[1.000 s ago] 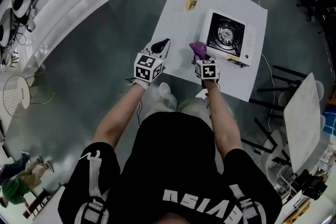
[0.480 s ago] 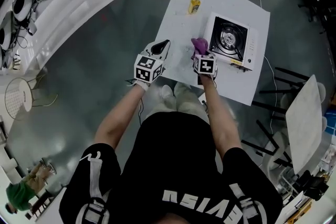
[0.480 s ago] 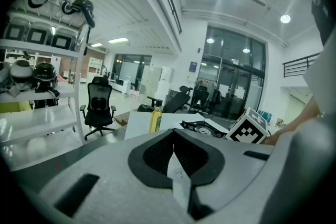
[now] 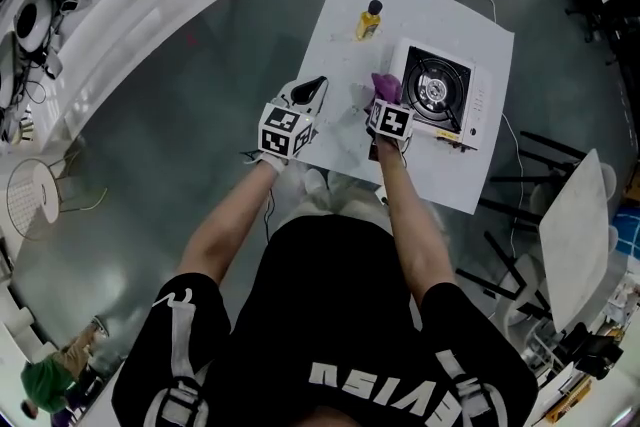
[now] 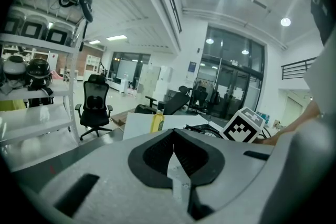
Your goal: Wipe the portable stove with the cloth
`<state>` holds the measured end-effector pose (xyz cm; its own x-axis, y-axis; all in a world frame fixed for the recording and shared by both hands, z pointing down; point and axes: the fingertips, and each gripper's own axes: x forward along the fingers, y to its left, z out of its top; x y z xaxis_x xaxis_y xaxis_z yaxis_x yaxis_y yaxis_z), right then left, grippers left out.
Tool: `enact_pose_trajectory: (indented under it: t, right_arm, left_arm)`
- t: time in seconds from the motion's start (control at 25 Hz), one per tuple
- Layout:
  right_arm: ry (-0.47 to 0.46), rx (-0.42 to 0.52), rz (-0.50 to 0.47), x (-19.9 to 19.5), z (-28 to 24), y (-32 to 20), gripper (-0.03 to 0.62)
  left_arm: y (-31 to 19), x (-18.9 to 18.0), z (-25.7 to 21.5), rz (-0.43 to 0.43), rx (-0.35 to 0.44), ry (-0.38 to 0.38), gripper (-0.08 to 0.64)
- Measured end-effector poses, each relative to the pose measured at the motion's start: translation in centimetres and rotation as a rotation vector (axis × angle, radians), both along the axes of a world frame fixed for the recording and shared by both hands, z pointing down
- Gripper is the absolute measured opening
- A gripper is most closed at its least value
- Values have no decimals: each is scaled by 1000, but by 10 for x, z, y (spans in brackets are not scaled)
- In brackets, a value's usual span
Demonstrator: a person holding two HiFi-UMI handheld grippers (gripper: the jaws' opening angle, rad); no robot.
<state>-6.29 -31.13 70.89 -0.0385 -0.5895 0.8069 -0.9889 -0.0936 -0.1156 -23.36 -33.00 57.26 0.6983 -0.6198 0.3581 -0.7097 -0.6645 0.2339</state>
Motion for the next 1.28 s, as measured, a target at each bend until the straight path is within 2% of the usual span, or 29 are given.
enact_pose_trajectory:
  t: [0.4, 0.72, 1.08, 1.28]
  right_arm:
    - [-27, 5, 95, 6, 4, -53, 98]
    - [-31, 8, 146, 33, 7, -96, 99]
    - [-27, 23, 106, 41, 9, -132, 98]
    - [-27, 31, 89, 40, 3, -136, 98]
  left_arm:
    - [-32, -3, 12, 0, -22, -4, 9]
    - [-54, -5, 17, -12, -30, -1, 9]
    - [-66, 2, 22, -11, -50, 7, 9]
    - [-68, -1, 20, -9, -50, 7, 9]
